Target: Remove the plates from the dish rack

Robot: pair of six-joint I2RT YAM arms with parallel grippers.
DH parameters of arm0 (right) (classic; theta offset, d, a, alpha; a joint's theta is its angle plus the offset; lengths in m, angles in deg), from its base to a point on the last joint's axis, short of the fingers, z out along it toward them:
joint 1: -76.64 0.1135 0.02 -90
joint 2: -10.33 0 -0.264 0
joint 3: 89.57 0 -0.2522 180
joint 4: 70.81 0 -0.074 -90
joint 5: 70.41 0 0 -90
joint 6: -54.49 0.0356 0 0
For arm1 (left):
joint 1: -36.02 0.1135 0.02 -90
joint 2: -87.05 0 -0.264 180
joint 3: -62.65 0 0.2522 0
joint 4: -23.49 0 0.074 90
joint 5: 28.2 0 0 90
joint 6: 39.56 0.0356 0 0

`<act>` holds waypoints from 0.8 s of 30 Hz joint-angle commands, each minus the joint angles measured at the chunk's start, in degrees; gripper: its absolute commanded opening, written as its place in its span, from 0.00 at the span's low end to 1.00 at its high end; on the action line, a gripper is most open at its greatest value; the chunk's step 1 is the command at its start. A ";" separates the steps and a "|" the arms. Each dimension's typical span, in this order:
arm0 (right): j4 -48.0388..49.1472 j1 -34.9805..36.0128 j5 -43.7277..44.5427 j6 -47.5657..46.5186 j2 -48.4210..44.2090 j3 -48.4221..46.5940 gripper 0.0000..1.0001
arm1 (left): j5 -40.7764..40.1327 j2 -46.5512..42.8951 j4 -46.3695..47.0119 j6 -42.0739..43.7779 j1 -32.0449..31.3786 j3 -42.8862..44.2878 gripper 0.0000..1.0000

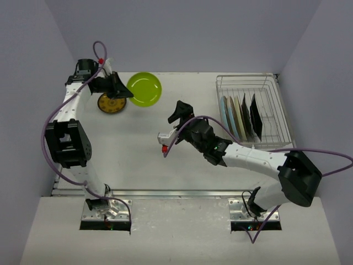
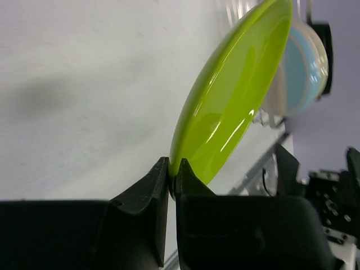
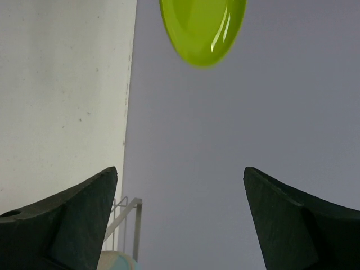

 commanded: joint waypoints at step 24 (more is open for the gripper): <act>-52.02 -15.23 -0.78 47.99 -4.08 -32.10 0.99 | -11.90 30.40 3.59 1.40 18.94 21.09 0.05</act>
